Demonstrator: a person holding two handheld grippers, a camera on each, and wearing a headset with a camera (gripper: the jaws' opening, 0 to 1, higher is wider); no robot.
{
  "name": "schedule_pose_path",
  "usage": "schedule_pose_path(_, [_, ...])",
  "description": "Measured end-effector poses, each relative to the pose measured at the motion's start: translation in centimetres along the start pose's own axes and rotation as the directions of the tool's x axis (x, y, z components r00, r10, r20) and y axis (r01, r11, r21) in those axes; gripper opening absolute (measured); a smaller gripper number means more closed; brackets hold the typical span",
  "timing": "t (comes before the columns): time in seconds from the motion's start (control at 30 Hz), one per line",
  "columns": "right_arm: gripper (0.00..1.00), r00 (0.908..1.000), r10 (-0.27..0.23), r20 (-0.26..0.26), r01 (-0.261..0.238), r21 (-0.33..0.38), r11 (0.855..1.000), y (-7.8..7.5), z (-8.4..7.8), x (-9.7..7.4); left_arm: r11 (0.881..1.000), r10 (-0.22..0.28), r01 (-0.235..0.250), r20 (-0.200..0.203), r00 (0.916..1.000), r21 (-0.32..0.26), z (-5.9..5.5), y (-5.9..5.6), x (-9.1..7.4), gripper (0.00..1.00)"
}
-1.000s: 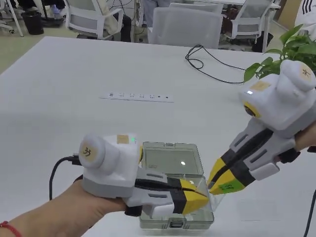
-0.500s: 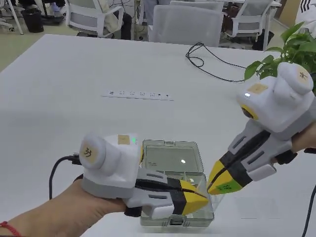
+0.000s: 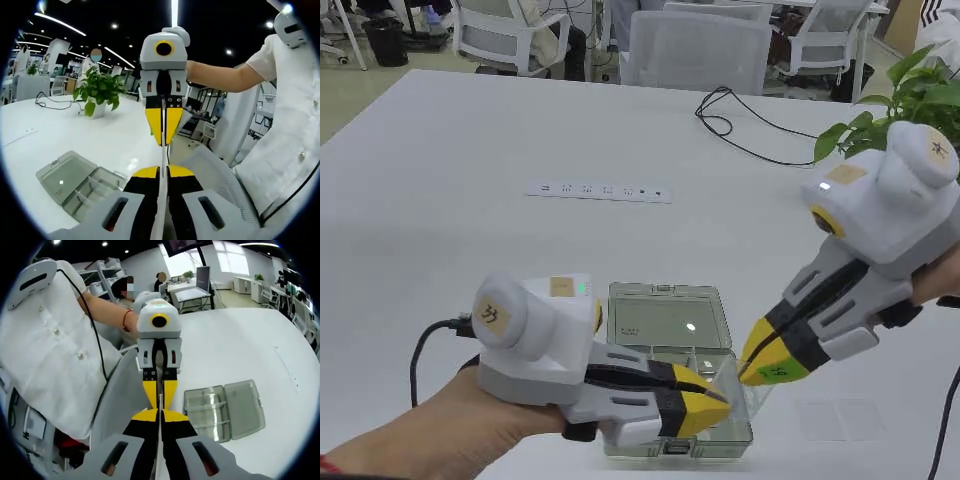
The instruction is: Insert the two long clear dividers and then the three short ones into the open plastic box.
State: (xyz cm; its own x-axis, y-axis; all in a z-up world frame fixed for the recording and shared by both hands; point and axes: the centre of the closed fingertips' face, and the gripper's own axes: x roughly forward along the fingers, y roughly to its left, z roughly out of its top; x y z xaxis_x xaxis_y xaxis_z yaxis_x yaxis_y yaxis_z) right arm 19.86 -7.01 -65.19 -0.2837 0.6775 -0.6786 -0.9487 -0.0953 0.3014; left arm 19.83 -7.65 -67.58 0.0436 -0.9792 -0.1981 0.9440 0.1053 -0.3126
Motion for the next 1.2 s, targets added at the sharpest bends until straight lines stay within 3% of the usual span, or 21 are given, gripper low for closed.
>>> schedule_pose_path(0.2, [0.03, 0.9994, -0.028, 0.019, 0.028, -0.003, 1.000, -0.8, 0.2, -0.3, 0.999, 0.053, -0.053, -0.017, 0.9985, -0.011, -0.6, 1.0, -1.0, 0.14])
schedule_pose_path(0.5, [0.03, 0.9956, -0.087, 0.034, 0.088, -0.010, 0.996, -2.2, 0.9, -0.6, 0.989, 0.144, -0.145, -0.060, 0.9878, -0.009, -2.2, 2.8, -3.0, 0.32])
schedule_pose_path(0.73, [0.03, 0.9905, -0.132, 0.039, 0.133, -0.019, 0.991, -3.0, 1.7, 0.3, 0.977, 0.211, -0.212, -0.082, 0.9740, 0.003, -2.8, 4.2, -4.4, 0.46])
schedule_pose_path(0.93, [0.03, 0.9853, -0.165, 0.043, 0.166, -0.029, 0.986, -4.1, 2.3, 1.2, 0.970, 0.241, -0.242, -0.089, 0.9664, -0.005, -3.2, 5.1, -5.4, 0.54])
schedule_pose_path(1.2, [0.03, 0.9795, -0.196, 0.047, 0.198, -0.034, 0.980, -6.5, 2.3, 2.9, 0.961, 0.277, -0.278, -0.126, 0.9525, 0.017, -4.3, 5.9, -6.4, 0.68])
